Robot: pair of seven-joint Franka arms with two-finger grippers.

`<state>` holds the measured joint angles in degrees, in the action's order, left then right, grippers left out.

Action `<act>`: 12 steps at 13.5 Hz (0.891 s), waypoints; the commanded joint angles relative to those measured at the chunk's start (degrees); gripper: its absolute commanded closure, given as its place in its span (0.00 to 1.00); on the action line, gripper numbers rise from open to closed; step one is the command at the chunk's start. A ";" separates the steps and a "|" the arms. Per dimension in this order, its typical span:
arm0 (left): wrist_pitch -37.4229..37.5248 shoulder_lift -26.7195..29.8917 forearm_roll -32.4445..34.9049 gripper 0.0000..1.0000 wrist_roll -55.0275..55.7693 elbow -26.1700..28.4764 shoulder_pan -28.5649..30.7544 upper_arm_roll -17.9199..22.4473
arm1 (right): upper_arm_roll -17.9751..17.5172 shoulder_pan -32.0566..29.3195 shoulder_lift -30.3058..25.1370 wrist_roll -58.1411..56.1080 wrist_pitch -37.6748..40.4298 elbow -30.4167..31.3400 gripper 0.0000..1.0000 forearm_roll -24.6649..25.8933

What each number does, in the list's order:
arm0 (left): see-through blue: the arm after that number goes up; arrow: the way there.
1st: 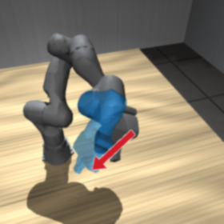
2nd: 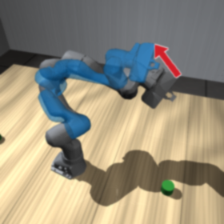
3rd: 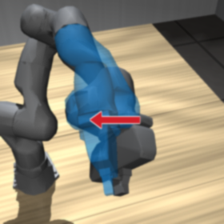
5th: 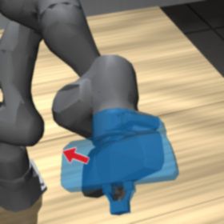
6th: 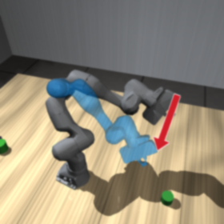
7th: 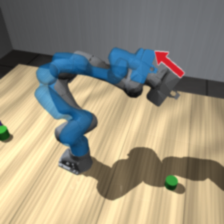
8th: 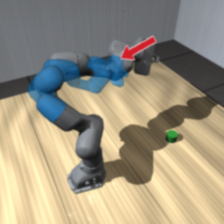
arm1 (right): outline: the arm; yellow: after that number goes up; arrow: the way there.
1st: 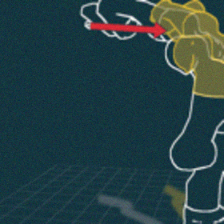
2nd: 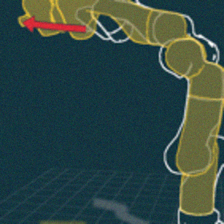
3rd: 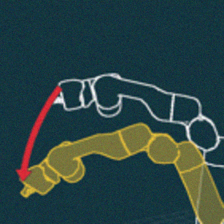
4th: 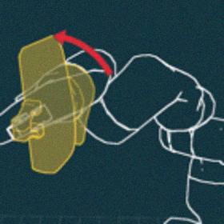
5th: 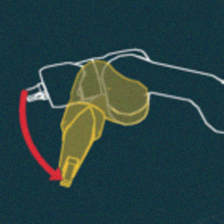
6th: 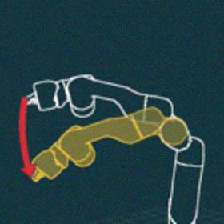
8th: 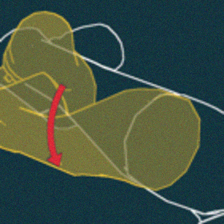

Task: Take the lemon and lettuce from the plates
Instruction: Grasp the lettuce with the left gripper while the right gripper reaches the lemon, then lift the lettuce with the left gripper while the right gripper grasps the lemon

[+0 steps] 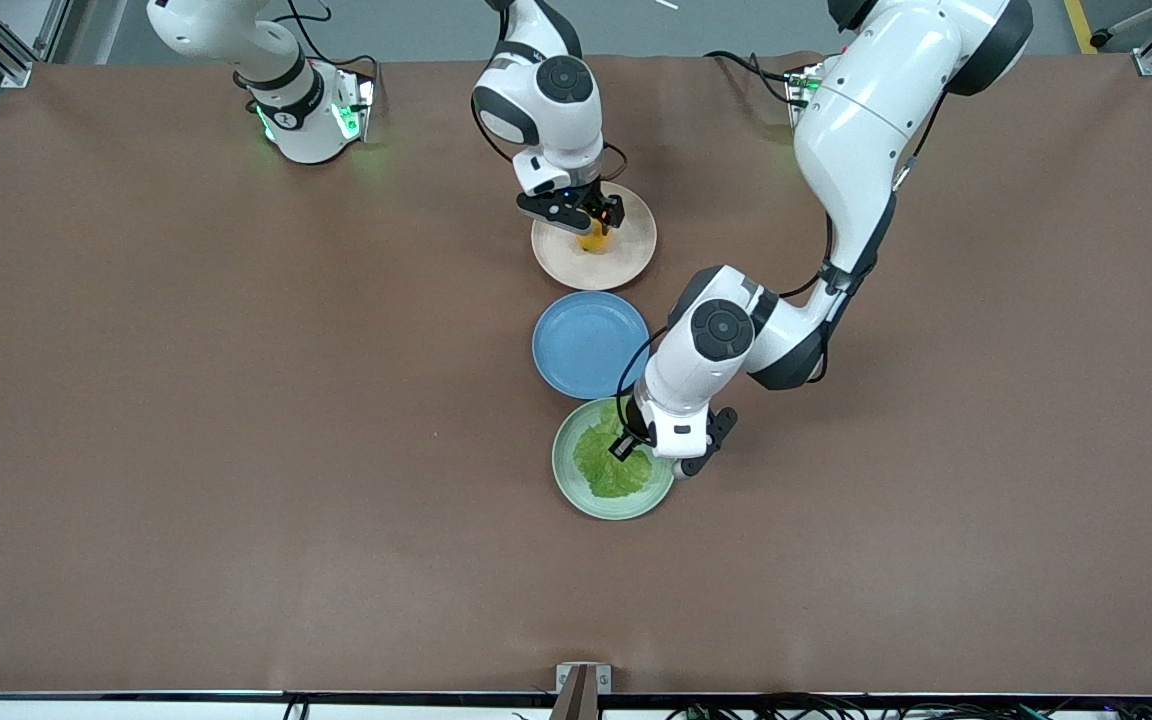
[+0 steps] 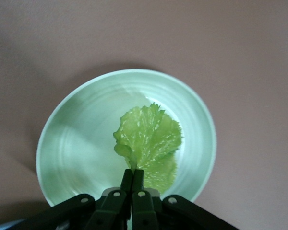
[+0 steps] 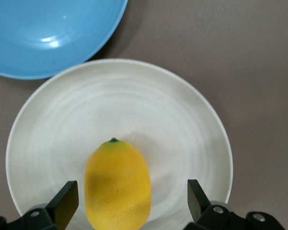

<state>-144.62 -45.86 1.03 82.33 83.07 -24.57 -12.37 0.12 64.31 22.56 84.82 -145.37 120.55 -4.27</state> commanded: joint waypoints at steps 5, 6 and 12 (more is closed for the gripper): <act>5.37 9.80 1.52 1.00 0.03 0.69 3.20 -0.20 | 1.02 2.40 2.40 5.44 -2.55 -1.11 0.00 4.61; 10.28 11.65 1.34 1.00 -1.80 0.69 3.91 -0.29 | 1.02 2.49 3.01 5.53 -2.55 -1.89 0.00 4.71; 27.03 21.75 -2.26 1.00 -29.99 7.16 13.39 -0.47 | 1.02 3.10 6.44 8.96 -2.11 -4.98 0.23 9.96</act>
<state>-118.13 -28.17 0.02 59.76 83.79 -14.24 -12.36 0.30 66.49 28.20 91.70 -147.71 116.44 2.42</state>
